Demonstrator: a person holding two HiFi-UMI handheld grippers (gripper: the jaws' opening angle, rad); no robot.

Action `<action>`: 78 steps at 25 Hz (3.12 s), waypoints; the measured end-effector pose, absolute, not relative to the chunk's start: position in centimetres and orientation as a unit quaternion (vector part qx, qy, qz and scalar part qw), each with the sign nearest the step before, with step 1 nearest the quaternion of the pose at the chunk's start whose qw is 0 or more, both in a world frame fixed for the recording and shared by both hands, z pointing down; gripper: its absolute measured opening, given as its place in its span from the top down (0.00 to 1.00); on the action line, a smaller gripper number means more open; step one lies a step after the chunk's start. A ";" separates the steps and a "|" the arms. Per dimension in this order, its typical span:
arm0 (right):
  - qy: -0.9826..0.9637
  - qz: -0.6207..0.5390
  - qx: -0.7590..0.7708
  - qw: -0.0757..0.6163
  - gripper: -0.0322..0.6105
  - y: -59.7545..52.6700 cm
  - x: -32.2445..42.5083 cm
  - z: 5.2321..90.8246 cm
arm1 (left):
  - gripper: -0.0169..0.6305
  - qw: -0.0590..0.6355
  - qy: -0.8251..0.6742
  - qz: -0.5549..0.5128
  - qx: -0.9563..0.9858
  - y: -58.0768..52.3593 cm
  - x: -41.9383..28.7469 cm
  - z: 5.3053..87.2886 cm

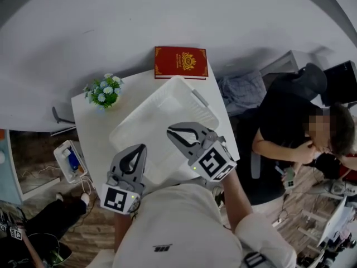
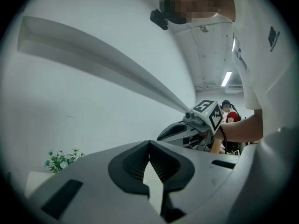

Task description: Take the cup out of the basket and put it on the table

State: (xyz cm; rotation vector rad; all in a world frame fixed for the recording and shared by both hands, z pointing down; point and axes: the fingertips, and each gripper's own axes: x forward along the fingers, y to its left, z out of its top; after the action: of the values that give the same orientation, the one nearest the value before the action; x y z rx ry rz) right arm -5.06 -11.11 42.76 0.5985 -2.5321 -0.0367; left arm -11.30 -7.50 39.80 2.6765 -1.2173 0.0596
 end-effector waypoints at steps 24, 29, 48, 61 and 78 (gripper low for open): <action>-0.861 -0.061 0.080 0.499 0.92 -15.6 -6.5 57.1 | 0.96 0.106 -0.424 0.034 0.899 -9.8 -12.6 41.0; -0.846 -0.049 0.062 0.527 0.85 -15.4 -6.0 59.8 | 0.96 0.107 -0.425 0.045 0.898 -10.5 -12.4 41.2; -0.781 -0.100 0.023 0.616 0.73 -15.5 -5.4 66.5 | 0.96 0.118 -0.428 0.046 0.895 -11.6 -12.9 42.0; -0.760 -0.132 0.024 0.636 0.88 -16.0 -5.6 67.9 | 0.96 0.118 -0.430 0.045 0.894 -11.7 -13.3 42.1; -0.765 -0.119 0.012 0.633 0.91 -15.2 -5.3 67.2 | 0.96 0.115 -0.427 0.047 0.895 -11.6 -13.0 42.1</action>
State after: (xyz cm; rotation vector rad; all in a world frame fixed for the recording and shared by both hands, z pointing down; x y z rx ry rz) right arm -5.29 -15.17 67.22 0.0273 -1.7491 -0.2729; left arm -12.99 -11.57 42.07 2.6235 -1.2519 0.1387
